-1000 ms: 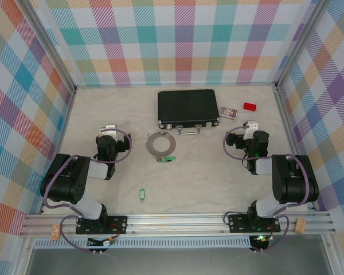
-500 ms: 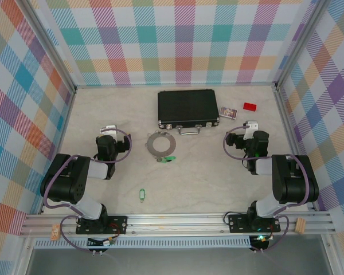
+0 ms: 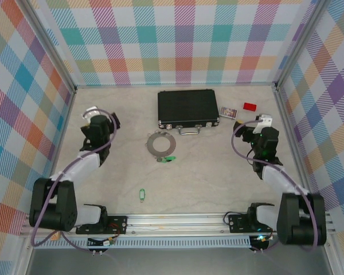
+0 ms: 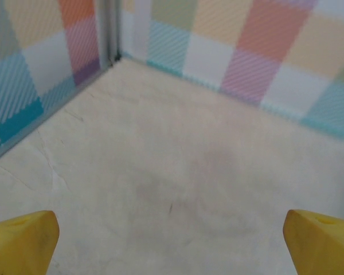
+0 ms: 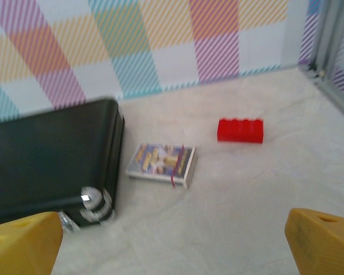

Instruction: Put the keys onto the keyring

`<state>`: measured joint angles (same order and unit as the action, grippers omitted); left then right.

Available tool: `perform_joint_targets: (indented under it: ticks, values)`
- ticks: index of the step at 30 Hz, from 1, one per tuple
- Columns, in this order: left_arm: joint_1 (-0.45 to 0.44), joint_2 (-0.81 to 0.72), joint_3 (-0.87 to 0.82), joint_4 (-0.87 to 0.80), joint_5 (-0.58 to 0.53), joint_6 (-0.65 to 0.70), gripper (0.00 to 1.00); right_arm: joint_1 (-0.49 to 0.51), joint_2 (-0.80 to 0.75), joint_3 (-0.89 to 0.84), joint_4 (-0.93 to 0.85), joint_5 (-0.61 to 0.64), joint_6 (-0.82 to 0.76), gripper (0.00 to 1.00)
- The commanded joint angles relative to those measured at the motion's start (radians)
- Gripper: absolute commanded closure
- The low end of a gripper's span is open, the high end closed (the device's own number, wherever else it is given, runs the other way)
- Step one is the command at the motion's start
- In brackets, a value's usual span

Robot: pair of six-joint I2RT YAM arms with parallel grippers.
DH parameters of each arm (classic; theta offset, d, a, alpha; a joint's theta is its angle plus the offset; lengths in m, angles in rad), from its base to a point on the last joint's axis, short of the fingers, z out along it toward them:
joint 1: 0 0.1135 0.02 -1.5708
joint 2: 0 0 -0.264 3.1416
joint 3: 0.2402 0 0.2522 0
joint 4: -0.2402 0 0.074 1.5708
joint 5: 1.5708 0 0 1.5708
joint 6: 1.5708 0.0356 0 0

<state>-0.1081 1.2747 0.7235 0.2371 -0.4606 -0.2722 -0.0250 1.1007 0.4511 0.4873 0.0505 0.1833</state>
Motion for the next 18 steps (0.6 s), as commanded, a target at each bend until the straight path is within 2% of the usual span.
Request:
perform_joint_targets:
  ticks: [1,2,4,7,10,14,18]
  values:
    - [0.01,-0.067,0.018,-0.294,-0.026,-0.222,0.0,0.002,-0.121,0.029,-0.182,0.058,0.23,0.01]
    - [0.01,-0.093,0.01,-0.292,0.016,-0.252,0.0,0.002,-0.163,0.033,-0.224,0.085,0.308,0.01]
    - [0.01,-0.139,-0.011,-0.276,0.113,-0.286,0.0,0.002,-0.221,0.033,-0.234,0.07,0.349,0.01]
    - [0.008,-0.18,-0.023,-0.275,0.269,-0.32,0.0,0.002,-0.257,0.058,-0.241,-0.061,0.345,0.01]
    - [0.005,-0.2,-0.053,-0.275,0.368,-0.38,0.0,0.003,-0.233,0.108,-0.292,-0.176,0.4,0.01]
    - [-0.042,-0.196,-0.114,-0.237,0.435,-0.417,0.0,0.027,-0.183,0.165,-0.326,-0.3,0.446,0.01]
    - [-0.126,-0.138,-0.13,-0.246,0.438,-0.401,0.1,0.15,-0.16,0.186,-0.339,-0.273,0.398,0.01]
